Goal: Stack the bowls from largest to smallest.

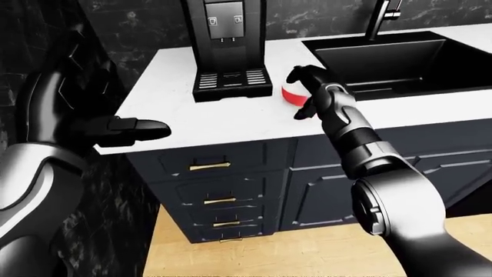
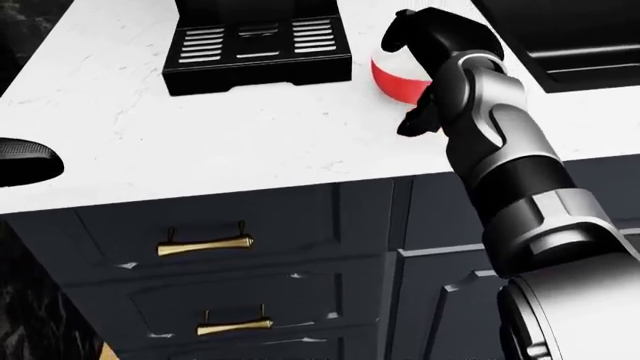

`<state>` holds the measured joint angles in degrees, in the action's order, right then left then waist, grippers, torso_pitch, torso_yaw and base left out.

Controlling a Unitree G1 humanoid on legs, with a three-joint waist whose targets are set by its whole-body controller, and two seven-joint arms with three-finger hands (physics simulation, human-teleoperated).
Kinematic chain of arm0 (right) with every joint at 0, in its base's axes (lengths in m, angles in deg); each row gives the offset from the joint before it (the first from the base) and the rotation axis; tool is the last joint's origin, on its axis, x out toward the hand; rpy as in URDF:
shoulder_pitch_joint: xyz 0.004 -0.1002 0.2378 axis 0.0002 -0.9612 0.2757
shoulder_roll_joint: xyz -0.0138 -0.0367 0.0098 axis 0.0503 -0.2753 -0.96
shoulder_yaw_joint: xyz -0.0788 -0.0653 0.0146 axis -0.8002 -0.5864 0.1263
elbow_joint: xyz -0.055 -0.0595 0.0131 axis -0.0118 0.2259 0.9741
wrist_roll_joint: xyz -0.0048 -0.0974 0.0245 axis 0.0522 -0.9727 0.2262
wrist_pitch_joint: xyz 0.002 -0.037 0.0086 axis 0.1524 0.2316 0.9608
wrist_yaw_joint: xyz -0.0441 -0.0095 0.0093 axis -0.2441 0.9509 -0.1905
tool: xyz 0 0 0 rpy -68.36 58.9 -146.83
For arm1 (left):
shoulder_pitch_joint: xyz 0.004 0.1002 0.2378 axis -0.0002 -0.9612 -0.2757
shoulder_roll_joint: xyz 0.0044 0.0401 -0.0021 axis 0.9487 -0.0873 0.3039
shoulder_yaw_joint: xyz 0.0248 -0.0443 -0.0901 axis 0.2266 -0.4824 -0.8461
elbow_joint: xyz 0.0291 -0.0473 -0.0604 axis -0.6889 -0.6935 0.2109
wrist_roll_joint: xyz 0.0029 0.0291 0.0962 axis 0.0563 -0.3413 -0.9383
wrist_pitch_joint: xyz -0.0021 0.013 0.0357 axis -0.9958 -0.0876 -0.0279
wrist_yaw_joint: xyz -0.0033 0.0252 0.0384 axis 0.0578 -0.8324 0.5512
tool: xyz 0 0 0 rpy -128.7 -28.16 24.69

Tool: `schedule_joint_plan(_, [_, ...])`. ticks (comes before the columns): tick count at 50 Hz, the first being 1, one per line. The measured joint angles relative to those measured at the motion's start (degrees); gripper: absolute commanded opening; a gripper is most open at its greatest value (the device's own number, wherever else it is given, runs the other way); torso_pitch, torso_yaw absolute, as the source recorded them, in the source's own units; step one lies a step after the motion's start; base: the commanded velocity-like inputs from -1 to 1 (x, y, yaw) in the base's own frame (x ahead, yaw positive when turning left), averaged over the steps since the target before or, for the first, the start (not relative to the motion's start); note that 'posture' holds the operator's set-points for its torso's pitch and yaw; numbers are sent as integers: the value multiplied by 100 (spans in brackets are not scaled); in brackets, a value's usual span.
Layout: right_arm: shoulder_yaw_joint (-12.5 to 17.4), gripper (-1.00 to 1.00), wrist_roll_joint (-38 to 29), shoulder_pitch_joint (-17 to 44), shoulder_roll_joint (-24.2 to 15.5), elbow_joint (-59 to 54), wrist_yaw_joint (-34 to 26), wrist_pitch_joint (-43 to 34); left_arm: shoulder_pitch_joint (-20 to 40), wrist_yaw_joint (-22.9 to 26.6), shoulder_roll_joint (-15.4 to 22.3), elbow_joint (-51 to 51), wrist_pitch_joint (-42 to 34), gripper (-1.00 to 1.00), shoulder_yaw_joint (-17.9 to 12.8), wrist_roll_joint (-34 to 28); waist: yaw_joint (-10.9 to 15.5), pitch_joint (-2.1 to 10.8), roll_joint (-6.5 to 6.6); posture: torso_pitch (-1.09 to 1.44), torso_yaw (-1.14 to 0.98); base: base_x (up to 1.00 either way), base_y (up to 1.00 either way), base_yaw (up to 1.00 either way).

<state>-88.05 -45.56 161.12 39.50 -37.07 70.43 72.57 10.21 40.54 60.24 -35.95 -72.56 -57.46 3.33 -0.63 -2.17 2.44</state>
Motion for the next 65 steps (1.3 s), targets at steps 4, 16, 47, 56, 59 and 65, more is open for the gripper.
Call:
schedule_joint_plan(4, [-1,2,-5,4,8,-63,13,-27,-39,40,-22,23,1,100,-35,-46,18,-3,-16,0,0,0,0,0])
schedule_joint_plan(16, [51,-27,7,72,-136,-190,133,-135,-95,186,-134,7,38,100,46,-264,95,-16,-50,0,0,0,0,0])
schedule_joint_plan(47, [-147,-100,-699,-72,13,-246,622,-268,-164,568,-394,20,50,100,66,-777,114,114,-100,0,0,0,0,0])
schedule_joint_plan(56, [-96,-100,-767,67,-162,-181,327,-531,-87,534,-422,80,-27,100,96,-768,145,42,-70,0,0,0,0,0])
schedule_joint_plan(59, [-69,-100,-787,42,-284,-46,213,-655,-44,495,-424,105,-77,100,117,-747,151,17,-64,0,0,0,0,0])
schedule_joint_plan(65, [-68,-100,-880,-45,-475,355,-238,-771,47,430,-448,130,-129,100,200,-756,121,-24,-42,0,0,0,0,0])
